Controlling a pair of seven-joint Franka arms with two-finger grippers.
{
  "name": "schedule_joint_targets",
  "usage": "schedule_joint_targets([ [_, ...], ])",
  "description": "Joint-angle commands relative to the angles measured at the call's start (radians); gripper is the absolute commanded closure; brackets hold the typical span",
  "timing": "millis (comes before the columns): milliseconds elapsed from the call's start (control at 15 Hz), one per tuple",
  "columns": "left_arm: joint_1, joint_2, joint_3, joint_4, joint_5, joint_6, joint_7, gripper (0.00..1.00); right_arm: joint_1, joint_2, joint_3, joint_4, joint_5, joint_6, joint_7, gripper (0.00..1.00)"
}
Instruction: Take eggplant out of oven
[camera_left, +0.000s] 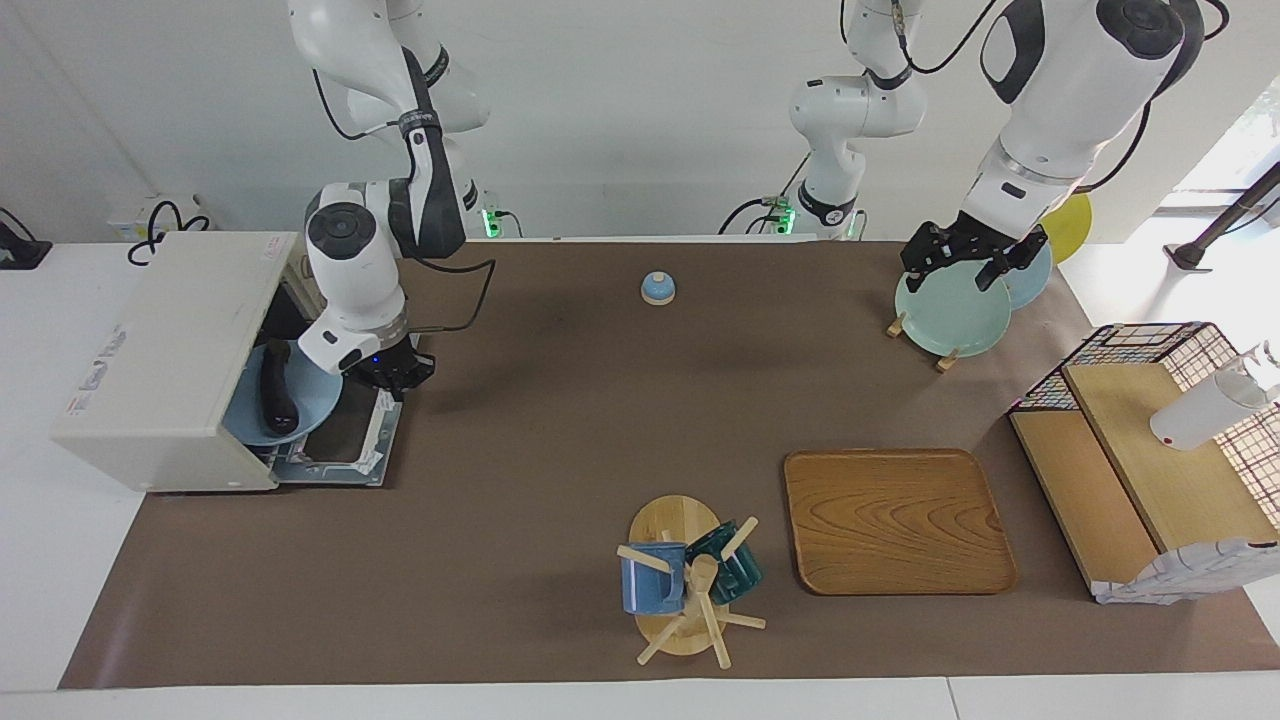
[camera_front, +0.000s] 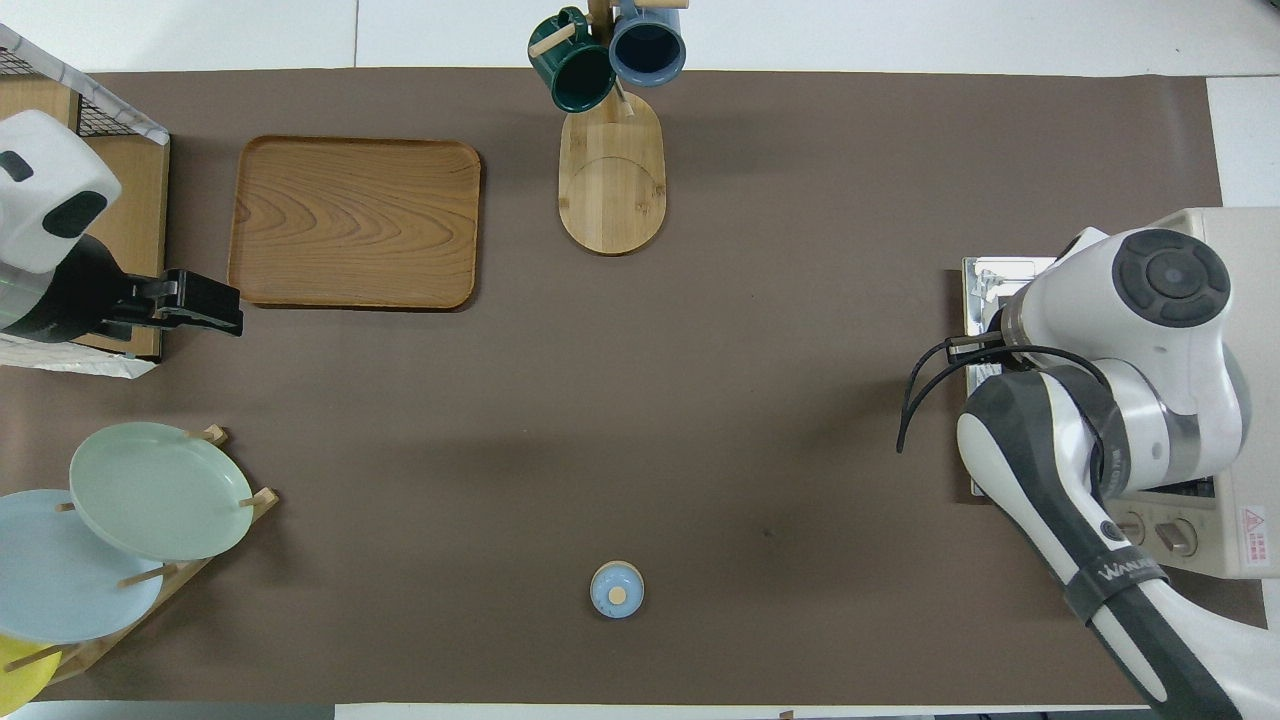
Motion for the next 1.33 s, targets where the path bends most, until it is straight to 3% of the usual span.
schedule_joint_targets([
  [0, 0.009, -0.014, -0.006, -0.011, 0.01, -0.005, 0.005, 0.0, -0.037, -0.031, -0.01, 0.004, -0.04, -0.054, 0.001, 0.91],
  [133, 0.01, -0.014, -0.006, -0.011, 0.01, -0.001, 0.0, 0.0, -0.099, -0.033, -0.009, 0.001, -0.055, -0.052, -0.074, 0.87],
  [667, 0.007, -0.014, -0.006, -0.011, 0.01, 0.004, 0.003, 0.0, -0.123, -0.044, -0.009, -0.03, -0.054, -0.038, -0.11, 0.86],
  [800, 0.007, -0.014, -0.006, -0.011, 0.01, 0.004, 0.002, 0.0, -0.122, -0.044, -0.007, -0.025, -0.054, -0.042, -0.111, 0.79],
  [867, 0.007, -0.014, -0.006, -0.011, 0.01, 0.004, 0.002, 0.0, -0.122, -0.044, -0.007, -0.025, -0.054, -0.042, -0.125, 0.69],
  [933, 0.007, -0.014, -0.006, -0.011, 0.01, 0.004, 0.0, 0.0, -0.123, -0.044, -0.007, -0.025, -0.052, -0.04, -0.14, 0.66],
  [1267, 0.009, -0.014, -0.006, -0.011, 0.01, 0.004, 0.0, 0.0, -0.15, -0.045, -0.007, -0.041, -0.042, -0.026, -0.223, 0.72],
])
